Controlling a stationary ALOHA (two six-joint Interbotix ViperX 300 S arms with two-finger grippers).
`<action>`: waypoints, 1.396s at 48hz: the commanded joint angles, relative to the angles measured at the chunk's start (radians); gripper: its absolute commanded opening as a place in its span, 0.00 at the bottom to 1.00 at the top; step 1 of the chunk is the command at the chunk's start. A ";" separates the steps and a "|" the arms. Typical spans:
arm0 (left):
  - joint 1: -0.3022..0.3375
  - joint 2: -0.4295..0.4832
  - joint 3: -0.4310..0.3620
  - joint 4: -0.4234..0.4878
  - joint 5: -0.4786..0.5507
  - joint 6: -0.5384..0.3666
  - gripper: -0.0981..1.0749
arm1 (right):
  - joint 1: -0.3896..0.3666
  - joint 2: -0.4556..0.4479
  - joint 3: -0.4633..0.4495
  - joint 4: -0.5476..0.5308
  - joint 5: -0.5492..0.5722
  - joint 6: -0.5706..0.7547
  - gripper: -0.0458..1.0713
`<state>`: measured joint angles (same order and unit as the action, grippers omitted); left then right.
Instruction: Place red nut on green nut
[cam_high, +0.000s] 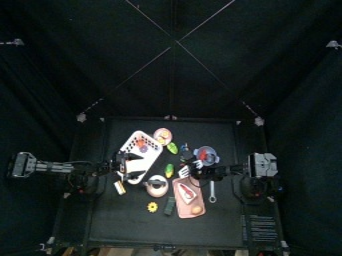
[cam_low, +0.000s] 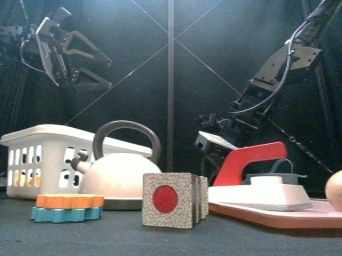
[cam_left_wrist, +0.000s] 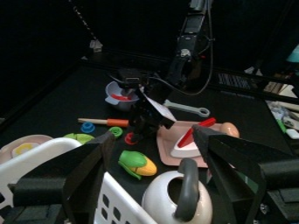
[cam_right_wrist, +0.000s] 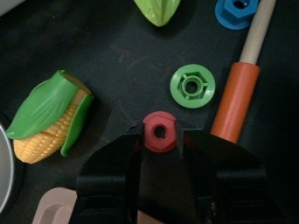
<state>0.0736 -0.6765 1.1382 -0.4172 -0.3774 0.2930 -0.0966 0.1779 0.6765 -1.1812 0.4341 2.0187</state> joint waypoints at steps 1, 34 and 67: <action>0.002 0.000 -0.012 -0.002 -0.008 0.002 0.96 | -0.002 -0.031 -0.017 -0.005 0.002 0.000 0.63; 0.002 0.000 -0.011 -0.002 -0.006 0.003 0.96 | -0.075 -0.120 -0.015 -0.057 0.049 0.002 0.63; 0.003 0.000 -0.011 0.000 -0.006 0.005 0.97 | -0.087 -0.064 -0.018 -0.052 0.025 0.002 0.63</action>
<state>0.0736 -0.6765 1.1397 -0.4172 -0.3774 0.2961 -0.1764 0.1289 0.6765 -1.2303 0.4602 2.0187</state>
